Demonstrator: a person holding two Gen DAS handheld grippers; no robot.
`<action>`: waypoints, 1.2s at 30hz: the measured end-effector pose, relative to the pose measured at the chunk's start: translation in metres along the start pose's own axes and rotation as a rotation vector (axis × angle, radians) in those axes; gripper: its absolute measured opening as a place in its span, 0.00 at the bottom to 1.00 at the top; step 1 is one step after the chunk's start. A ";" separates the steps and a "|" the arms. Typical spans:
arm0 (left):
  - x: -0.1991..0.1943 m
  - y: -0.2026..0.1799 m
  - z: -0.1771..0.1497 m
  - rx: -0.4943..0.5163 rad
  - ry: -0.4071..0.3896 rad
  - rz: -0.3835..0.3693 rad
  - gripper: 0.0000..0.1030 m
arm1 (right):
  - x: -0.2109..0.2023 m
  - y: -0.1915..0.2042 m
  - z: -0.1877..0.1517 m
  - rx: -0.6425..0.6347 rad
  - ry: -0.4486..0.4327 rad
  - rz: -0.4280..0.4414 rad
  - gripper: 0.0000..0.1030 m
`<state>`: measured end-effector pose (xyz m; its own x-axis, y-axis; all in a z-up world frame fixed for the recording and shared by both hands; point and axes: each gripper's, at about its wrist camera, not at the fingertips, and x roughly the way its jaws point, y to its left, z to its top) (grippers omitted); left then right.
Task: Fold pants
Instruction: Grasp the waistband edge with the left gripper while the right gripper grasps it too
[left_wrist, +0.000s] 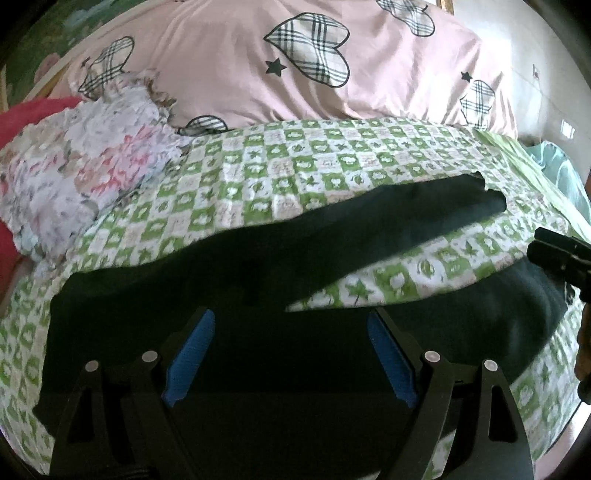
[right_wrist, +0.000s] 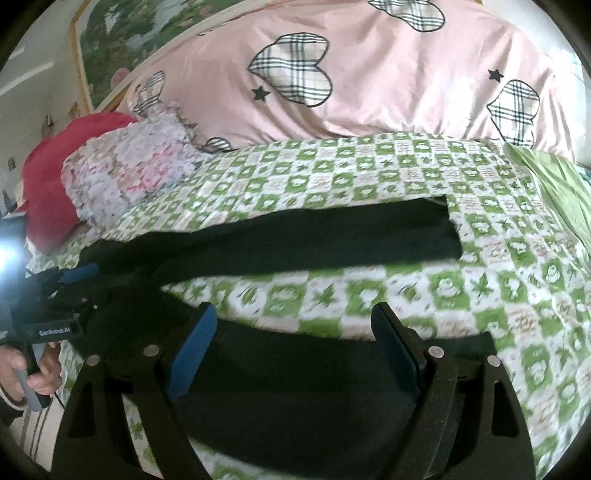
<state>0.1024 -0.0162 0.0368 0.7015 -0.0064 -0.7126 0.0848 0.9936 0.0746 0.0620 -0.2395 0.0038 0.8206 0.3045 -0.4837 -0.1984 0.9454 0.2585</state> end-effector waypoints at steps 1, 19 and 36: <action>0.003 -0.001 0.004 0.002 0.004 -0.004 0.83 | 0.001 -0.004 0.004 0.007 -0.001 -0.001 0.83; 0.085 -0.027 0.080 0.135 0.086 -0.029 0.83 | 0.045 -0.087 0.065 0.070 0.064 -0.099 0.83; 0.172 -0.062 0.117 0.315 0.219 -0.096 0.83 | 0.113 -0.160 0.105 0.120 0.169 -0.106 0.83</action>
<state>0.3004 -0.0922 -0.0091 0.5152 -0.0399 -0.8562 0.3799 0.9061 0.1863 0.2426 -0.3686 -0.0045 0.7299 0.2291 -0.6440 -0.0426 0.9555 0.2917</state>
